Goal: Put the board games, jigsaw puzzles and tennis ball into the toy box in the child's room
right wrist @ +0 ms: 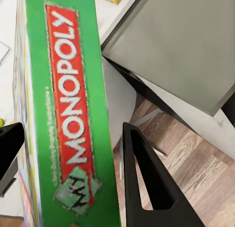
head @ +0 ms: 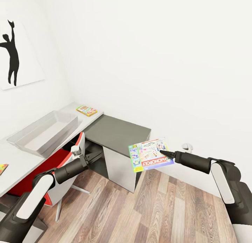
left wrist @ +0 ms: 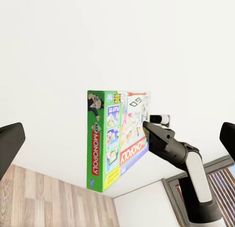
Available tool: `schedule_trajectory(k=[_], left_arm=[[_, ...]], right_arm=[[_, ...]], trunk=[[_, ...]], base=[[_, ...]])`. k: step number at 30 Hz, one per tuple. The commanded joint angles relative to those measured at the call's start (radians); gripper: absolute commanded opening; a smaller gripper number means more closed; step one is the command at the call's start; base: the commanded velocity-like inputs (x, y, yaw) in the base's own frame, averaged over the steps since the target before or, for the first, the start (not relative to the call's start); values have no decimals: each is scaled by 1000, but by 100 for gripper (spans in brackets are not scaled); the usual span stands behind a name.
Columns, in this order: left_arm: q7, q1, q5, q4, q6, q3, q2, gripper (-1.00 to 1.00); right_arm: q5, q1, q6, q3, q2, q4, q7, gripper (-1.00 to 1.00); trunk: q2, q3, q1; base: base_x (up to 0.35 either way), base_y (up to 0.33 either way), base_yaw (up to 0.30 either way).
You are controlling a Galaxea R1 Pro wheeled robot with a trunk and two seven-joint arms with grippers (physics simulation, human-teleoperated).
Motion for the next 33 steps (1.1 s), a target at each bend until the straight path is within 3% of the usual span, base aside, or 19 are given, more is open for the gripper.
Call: schedule_trajectory(k=[1,12,33], left_arm=[[1,-1,6,2,5,-2,1,100],[0,-1,6,25,5,-7,1,100],[-7,-1,7,26,5,-7,3,100]], right_arm=[[0,-1,6,-1,0,0,4,-100],[0,-1,6,-2,0,-1,6,-100],[0,-1,6,-2,0,-1,6,-100]], trunk=[[-2,-2,1],[-2,1,1],[-2,1,1]], base=[[0,0,0],[0,0,71],[0,0,268]])
